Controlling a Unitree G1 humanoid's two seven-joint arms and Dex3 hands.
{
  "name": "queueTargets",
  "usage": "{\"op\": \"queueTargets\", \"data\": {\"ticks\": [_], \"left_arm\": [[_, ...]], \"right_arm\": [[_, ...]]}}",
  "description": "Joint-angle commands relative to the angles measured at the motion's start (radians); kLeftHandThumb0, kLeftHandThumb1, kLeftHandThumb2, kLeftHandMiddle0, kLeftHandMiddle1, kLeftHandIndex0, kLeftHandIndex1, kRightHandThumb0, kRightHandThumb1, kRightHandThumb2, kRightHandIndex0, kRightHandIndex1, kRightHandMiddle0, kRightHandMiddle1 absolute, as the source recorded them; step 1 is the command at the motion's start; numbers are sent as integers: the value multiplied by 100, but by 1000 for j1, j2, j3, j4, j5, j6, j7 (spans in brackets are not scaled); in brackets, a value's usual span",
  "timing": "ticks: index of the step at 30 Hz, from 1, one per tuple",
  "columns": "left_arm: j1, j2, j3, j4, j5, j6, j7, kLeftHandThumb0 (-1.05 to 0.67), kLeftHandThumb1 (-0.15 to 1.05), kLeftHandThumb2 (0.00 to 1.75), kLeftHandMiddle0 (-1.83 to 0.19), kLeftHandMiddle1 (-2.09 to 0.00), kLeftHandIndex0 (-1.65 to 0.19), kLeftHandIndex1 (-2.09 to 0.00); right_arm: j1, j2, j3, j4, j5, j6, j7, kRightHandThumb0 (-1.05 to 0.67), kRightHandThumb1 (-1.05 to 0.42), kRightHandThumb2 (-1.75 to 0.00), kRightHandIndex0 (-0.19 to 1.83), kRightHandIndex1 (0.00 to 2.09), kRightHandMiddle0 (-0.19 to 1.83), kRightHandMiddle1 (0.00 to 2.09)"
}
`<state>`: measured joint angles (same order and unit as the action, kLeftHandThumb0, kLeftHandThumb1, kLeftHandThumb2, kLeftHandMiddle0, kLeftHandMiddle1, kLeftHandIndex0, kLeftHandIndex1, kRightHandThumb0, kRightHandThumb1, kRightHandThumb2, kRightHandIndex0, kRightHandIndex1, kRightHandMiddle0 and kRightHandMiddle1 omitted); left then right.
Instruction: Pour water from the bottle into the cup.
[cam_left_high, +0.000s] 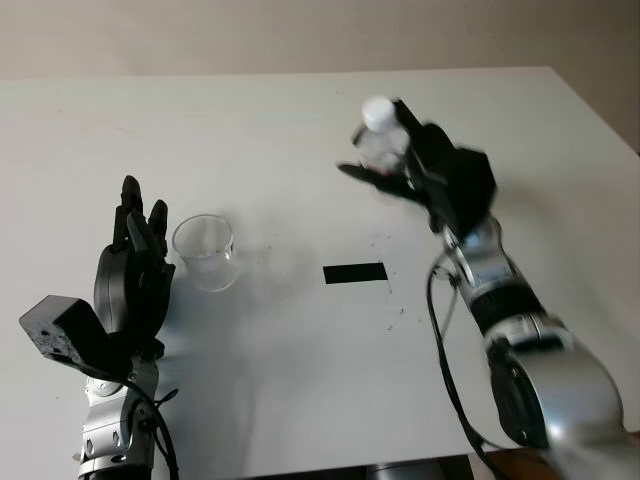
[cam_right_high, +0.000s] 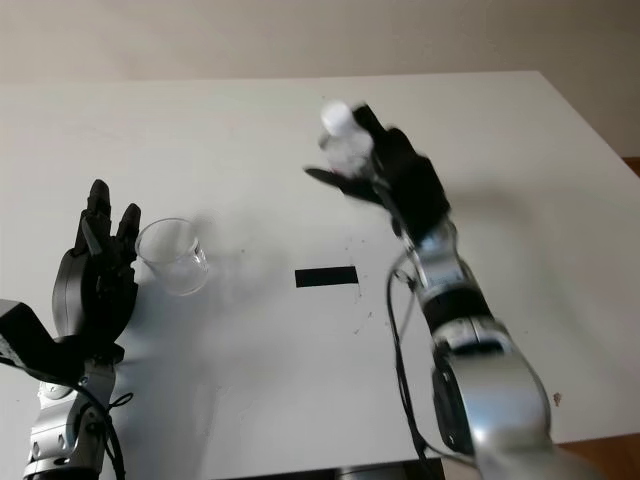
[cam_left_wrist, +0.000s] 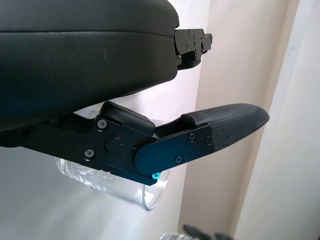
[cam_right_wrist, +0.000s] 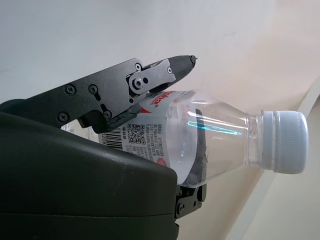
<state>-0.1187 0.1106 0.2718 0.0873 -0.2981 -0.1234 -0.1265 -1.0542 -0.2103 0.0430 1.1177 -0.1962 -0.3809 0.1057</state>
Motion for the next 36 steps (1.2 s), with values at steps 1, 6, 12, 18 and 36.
{"op": "queueTargets", "data": {"ticks": [1, 6, 12, 18, 36], "left_arm": [[0, -9, -3, -2, 5, -10, 4, -88, 105, 76, 19, -33, 10, 0], [-2, -19, -7, -3, 8, -12, 16, -89, 105, 81, 19, -34, 10, 0], [-8, -26, -10, 17, 12, -40, 17, -92, 105, 83, 19, -30, 12, 0], [-9, -25, -12, 39, 14, -70, 11, -91, 105, 85, 19, -32, 12, 0], [-8, -30, -23, 20, 19, -43, 41, -90, 105, 86, 19, -34, 11, 0]], "right_arm": [[-66, 9, 20, 31, -21, 10, -15, -20, -105, -18, 94, 209, 89, 209], [-144, 33, 73, 82, -81, 31, -59, -21, -104, -17, 98, 209, 93, 209], [-190, 47, 145, 117, -161, 43, -100, -20, -104, -17, 98, 209, 90, 209], [-208, 41, 268, 131, -303, 8, -191, -18, -105, -13, 101, 209, 79, 209], [-287, 42, 573, 165, -645, -39, -487, -20, -104, -7, 77, 209, 23, 209]]}}
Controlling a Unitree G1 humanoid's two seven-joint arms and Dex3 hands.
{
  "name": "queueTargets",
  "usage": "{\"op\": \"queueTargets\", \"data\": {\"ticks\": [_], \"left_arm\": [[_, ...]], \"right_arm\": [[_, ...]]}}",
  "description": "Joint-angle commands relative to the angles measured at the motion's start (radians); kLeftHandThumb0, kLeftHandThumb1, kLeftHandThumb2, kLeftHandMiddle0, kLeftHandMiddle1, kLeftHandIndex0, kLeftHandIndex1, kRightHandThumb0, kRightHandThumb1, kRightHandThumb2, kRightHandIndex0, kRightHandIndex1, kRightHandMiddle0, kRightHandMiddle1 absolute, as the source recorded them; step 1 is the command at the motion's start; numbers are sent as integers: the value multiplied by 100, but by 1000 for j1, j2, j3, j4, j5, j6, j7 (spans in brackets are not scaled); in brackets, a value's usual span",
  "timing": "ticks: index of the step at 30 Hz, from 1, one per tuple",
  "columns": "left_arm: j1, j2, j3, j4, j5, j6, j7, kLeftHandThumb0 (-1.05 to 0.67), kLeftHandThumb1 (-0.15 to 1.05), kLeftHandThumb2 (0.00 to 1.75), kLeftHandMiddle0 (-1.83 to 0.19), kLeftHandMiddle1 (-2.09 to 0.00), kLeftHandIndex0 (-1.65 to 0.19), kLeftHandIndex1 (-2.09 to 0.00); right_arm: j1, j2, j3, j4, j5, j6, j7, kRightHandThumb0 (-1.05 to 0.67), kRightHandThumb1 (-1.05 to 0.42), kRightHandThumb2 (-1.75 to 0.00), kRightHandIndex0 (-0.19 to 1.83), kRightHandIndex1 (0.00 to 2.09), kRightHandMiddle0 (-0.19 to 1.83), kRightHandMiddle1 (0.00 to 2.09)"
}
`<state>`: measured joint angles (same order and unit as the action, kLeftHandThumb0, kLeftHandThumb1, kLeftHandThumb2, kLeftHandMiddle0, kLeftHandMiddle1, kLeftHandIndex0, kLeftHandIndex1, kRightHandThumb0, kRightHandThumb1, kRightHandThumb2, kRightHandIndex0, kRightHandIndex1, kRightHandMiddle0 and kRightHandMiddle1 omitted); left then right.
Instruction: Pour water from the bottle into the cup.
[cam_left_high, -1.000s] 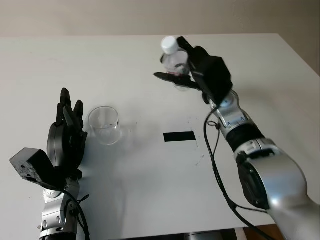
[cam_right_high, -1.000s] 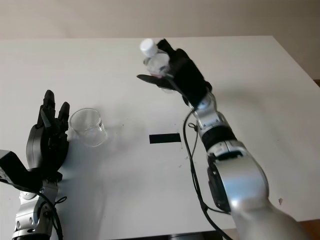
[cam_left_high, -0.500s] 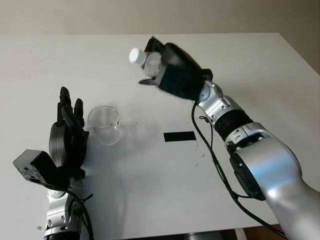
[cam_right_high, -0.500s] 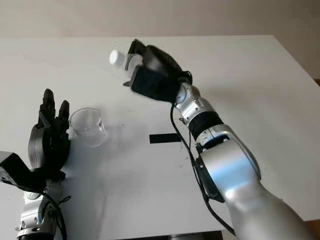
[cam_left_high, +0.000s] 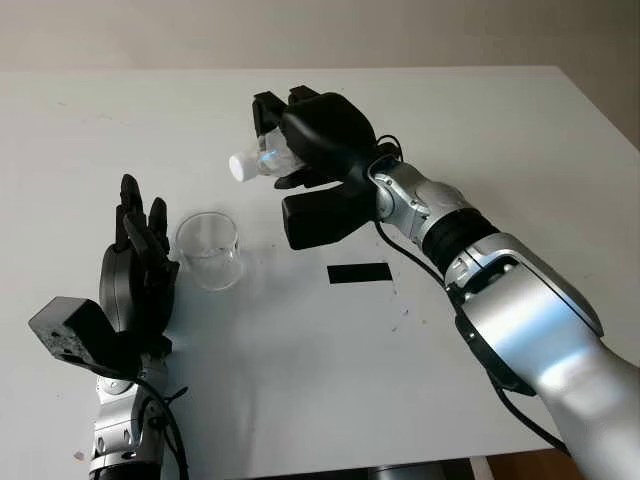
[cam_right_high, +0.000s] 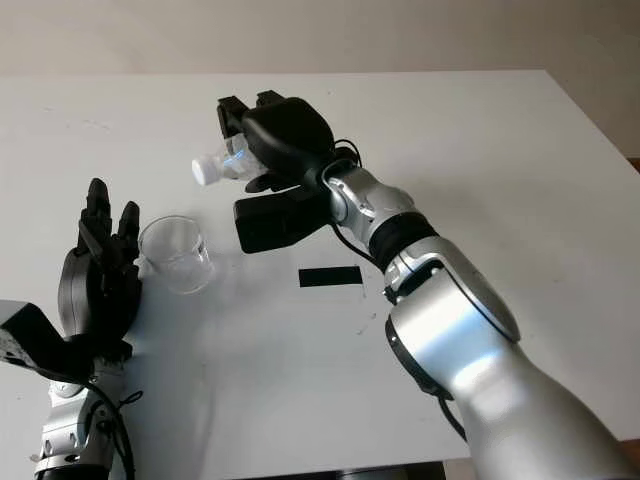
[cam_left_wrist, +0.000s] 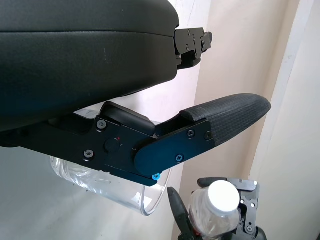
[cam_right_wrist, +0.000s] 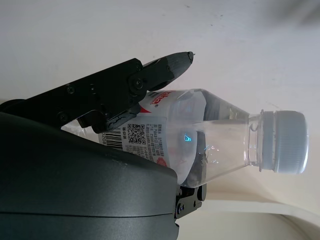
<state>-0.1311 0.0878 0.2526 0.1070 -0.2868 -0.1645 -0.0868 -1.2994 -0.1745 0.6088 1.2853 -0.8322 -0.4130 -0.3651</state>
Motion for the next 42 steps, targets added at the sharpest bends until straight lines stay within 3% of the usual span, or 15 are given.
{"op": "queueTargets", "data": {"ticks": [1, 4, 6, 10, 12, 16, 20, 29, 33, 38, 42], "left_arm": [[4, -8, -4, 0, 9, -1, 3, -90, 105, 86, 19, -34, 10, 0], [7, -10, -5, -2, 9, -3, 3, -89, 105, 87, 19, -33, 11, 0], [7, -10, -6, 3, 11, -8, 0, -89, 105, 88, 19, -31, 11, 0], [8, -17, -7, 9, 11, -15, 1, -89, 105, 87, 19, -32, 11, 0], [8, -19, -8, 13, 13, -21, -3, -89, 105, 87, 19, -31, 12, 0], [7, -21, -9, 28, 17, -36, -4, -89, 105, 88, 19, -31, 12, 0], [4, -25, -10, 35, 20, -41, 2, -89, 105, 88, 19, -34, 12, 0], [9, -31, -12, 25, 20, -35, 7, -88, 105, 89, 19, -36, 12, 0], [7, -33, -13, 30, 18, -42, 4, -89, 105, 88, 19, -34, 13, 0], [4, -31, -12, 32, 17, -41, 3, -89, 105, 88, 19, -33, 13, 0], [2, -30, -11, 39, 15, -43, -2, -89, 105, 87, 19, -32, 13, 0]], "right_arm": [[-45, 9, 14, 0, -13, -8, -23, -22, -105, -7, 73, 209, 14, 204], [-55, 21, 34, 6, -31, 9, -50, -24, -104, -6, 72, 209, 12, 174], [-61, 31, 33, 11, -26, 14, -40, -25, -104, -6, 69, 209, 9, 166], [-67, 47, 32, 15, -19, 19, -36, -25, -105, -8, 72, 209, 10, 201], [-70, 52, 35, 14, -22, 23, -34, -26, -104, -8, 76, 209, 17, 208], [-74, 59, 50, 8, -38, 23, -65, -28, -104, -6, 79, 209, 12, 194], [-84, 64, 62, 5, -45, 9, -81, -29, -104, -6, 86, 209, 21, 207], [-92, 62, 123, 2, -116, 7, -182, -25, -105, -11, 98, 209, 29, 209], [-97, 59, 155, 1, -147, 2, -207, -30, -102, -7, 101, 209, 26, 191], [-100, 56, 218, -1, -221, 22, -334, -37, -103, -6, 102, 209, 40, 208], [-101, 60, 247, 0, -253, 30, -404, -42, -104, -6, 117, 209, 56, 209]]}}
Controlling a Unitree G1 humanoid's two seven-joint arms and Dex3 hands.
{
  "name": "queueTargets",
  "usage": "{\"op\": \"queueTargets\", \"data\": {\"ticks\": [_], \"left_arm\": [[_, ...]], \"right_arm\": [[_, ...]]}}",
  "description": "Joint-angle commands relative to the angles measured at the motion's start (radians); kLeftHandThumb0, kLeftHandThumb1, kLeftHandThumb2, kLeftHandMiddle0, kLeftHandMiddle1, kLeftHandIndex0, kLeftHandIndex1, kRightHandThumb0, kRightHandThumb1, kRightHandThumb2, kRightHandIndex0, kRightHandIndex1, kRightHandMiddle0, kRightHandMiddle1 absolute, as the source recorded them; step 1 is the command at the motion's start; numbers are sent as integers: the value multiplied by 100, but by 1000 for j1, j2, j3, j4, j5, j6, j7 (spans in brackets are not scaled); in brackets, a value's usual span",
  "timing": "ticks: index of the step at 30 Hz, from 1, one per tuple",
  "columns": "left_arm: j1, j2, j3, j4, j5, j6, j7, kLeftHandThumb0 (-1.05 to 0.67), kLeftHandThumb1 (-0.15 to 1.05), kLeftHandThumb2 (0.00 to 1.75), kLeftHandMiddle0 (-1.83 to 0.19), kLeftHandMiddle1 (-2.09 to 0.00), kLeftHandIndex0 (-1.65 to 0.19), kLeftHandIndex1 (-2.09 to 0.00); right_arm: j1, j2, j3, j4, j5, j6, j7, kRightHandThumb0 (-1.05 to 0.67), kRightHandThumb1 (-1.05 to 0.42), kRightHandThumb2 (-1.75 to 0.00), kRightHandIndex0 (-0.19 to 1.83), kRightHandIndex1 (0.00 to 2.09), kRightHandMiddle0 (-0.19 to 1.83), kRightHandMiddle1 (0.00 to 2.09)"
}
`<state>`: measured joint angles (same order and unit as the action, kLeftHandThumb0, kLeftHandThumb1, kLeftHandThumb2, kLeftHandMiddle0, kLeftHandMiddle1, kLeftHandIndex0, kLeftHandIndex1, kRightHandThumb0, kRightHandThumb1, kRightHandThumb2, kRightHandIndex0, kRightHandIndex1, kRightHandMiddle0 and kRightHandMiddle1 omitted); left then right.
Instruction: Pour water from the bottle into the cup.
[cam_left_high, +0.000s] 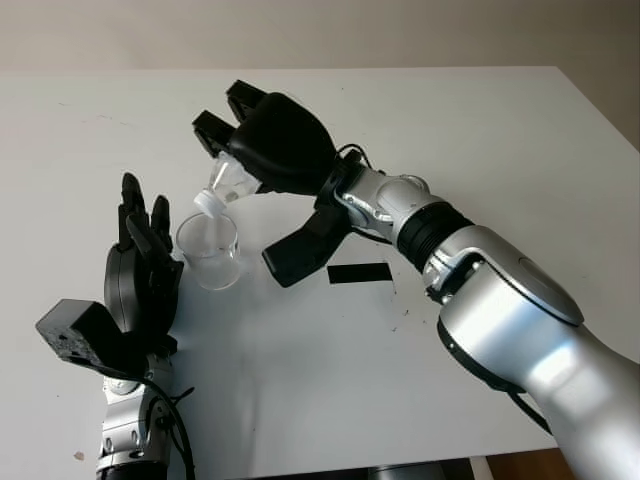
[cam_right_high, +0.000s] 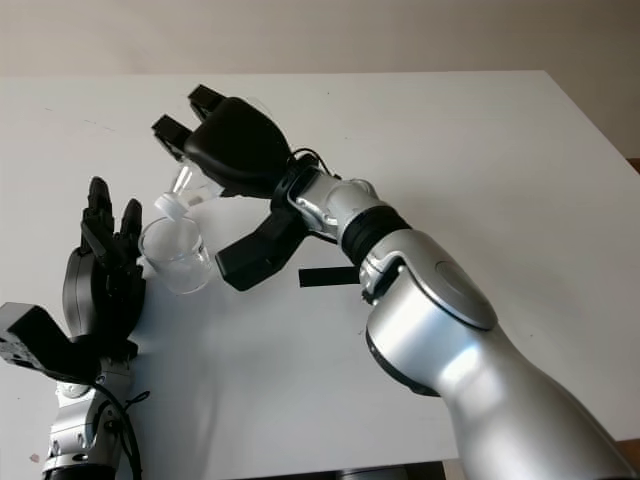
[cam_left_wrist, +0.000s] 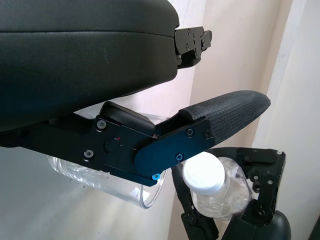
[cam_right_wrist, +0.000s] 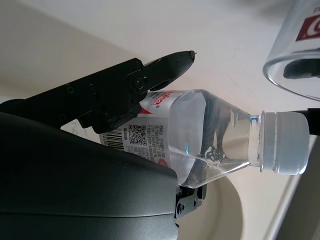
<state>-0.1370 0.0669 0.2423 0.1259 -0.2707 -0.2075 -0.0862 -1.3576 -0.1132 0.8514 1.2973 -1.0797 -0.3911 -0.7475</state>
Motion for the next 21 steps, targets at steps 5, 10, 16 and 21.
{"op": "queueTargets", "data": {"ticks": [5, 10, 16, 21], "left_arm": [[7, -12, -3, 14, -1, 1, -3, -89, 105, 86, 19, -30, 14, 0], [2, -12, -3, 24, 0, -4, -3, -90, 105, 85, 19, -30, 14, 0], [1, -10, -3, 28, -1, -9, -8, -90, 105, 86, 19, -30, 15, 0], [4, -7, -2, 27, 1, -5, -7, -90, 105, 86, 19, -29, 15, 0]], "right_arm": [[-45, 3, 30, -12, -33, 16, -75, -42, -105, -12, 128, 209, 73, 209], [-50, 4, 44, -12, -47, 24, -92, -41, -105, -12, 129, 209, 73, 209], [-48, 4, 31, -10, -26, 13, -77, -39, -105, -9, 127, 209, 69, 209], [-29, -5, -80, -9, 114, -57, 38, -35, -102, -7, 110, 209, 33, 202]]}}
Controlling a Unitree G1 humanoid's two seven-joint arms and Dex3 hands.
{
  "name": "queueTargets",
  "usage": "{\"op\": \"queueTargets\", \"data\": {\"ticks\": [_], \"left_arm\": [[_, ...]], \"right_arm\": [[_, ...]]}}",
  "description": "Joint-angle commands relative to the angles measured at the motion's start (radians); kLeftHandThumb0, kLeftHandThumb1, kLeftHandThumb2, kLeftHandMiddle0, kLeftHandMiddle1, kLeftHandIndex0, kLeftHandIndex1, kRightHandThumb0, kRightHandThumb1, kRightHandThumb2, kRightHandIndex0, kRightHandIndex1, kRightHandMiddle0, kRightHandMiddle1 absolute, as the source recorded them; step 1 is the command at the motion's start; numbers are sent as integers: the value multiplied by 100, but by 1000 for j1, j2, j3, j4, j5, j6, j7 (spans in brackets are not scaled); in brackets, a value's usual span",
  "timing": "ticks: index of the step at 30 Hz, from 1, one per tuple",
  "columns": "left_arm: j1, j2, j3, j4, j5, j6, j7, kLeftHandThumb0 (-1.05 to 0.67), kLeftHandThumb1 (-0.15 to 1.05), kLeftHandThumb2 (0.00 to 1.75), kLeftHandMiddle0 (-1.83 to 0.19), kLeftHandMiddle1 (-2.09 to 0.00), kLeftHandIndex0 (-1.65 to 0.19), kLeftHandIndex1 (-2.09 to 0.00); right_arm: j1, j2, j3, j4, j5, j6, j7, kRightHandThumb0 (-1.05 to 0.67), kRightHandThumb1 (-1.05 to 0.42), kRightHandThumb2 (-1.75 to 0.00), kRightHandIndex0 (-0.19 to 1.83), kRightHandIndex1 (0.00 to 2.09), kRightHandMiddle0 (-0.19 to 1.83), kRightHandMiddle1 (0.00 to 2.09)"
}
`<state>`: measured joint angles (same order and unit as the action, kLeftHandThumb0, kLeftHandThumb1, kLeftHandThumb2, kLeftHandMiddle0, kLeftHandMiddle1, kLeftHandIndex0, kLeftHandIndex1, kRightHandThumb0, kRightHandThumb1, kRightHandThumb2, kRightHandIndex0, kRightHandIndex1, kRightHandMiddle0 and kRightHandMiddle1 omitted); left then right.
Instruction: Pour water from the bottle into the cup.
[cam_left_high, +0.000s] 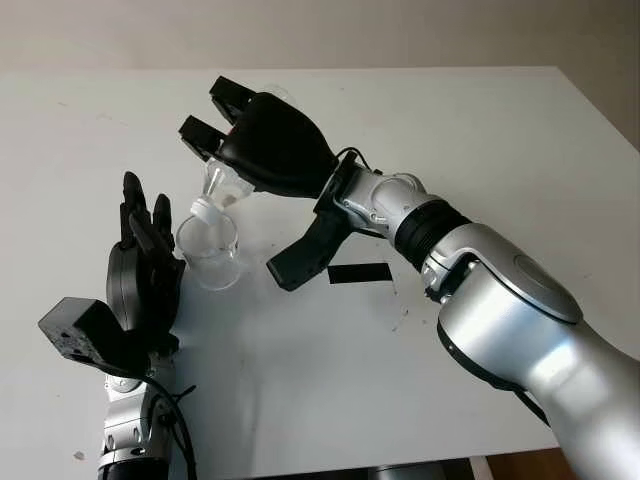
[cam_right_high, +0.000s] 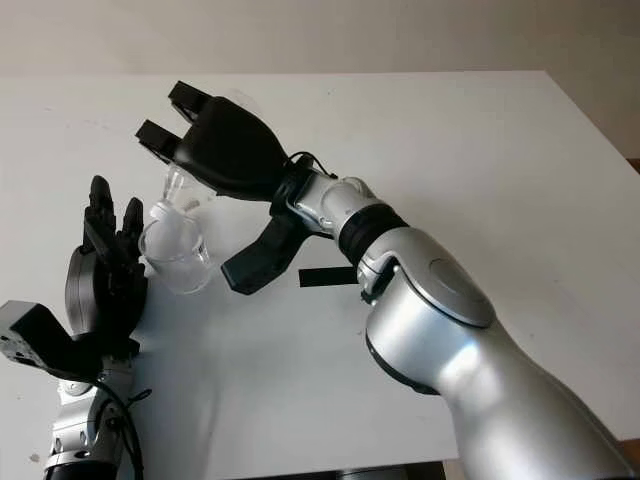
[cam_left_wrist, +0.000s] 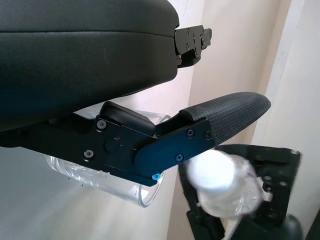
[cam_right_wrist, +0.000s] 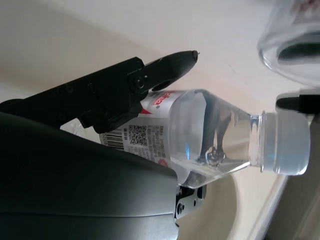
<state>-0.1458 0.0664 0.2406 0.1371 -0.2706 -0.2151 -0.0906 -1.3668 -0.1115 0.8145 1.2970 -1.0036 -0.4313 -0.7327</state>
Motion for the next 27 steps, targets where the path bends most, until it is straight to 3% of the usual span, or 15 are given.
{"op": "queueTargets", "data": {"ticks": [1, 4, 6, 7, 10, 12, 15, 24, 27], "left_arm": [[14, -6, 1, 16, 0, 5, -3, -90, 105, 86, 19, -29, 15, 0], [18, -5, 3, 11, -4, 9, -5, -90, 105, 85, 19, -29, 14, 0], [20, -3, 3, 10, -3, 10, -5, -90, 105, 84, 19, -30, 13, 0], [20, -2, 4, 12, -1, 8, -6, -90, 105, 84, 19, -31, 12, 0], [18, -2, 5, 16, -3, 4, -10, -90, 105, 84, 19, -32, 12, 0], [19, -3, 5, 9, -8, 6, -16, -90, 105, 85, 19, -31, 13, 0], [21, 0, 4, 3, -1, 12, -15, -89, 105, 85, 19, -31, 13, 0], [28, -6, 3, -8, 0, 23, -8, -90, 105, 84, 19, -31, 13, 0], [25, -8, 2, -6, 0, 20, -8, -90, 105, 83, 19, -31, 13, 0]], "right_arm": [[-15, -12, -71, -10, 74, -33, 57, -33, -102, -6, 105, 209, 27, 196], [-4, -24, -140, -19, 161, -62, 150, -33, -99, -5, 92, 209, 27, 171], [9, -33, -195, -24, 223, -79, 197, -25, -101, -6, 91, 209, 25, 201], [16, -37, -220, -27, 251, -91, 208, -23, -101, -6, 90, 209, 24, 205], [40, -45, -297, -33, 341, -112, 273, -17, -103, -7, 90, 209, 40, 209], [57, -40, -381, -39, 444, -105, 378, -15, -104, -8, 99, 209, 63, 209], [90, -41, -492, -67, 582, -88, 515, -16, -105, -11, 105, 209, 78, 209], [206, -53, -732, -214, 898, 46, 862, -23, -105, -20, 100, 209, 91, 209], [286, -62, -801, -356, 1029, 200, 1026, -23, -105, -24, 102, 209, 90, 209]]}}
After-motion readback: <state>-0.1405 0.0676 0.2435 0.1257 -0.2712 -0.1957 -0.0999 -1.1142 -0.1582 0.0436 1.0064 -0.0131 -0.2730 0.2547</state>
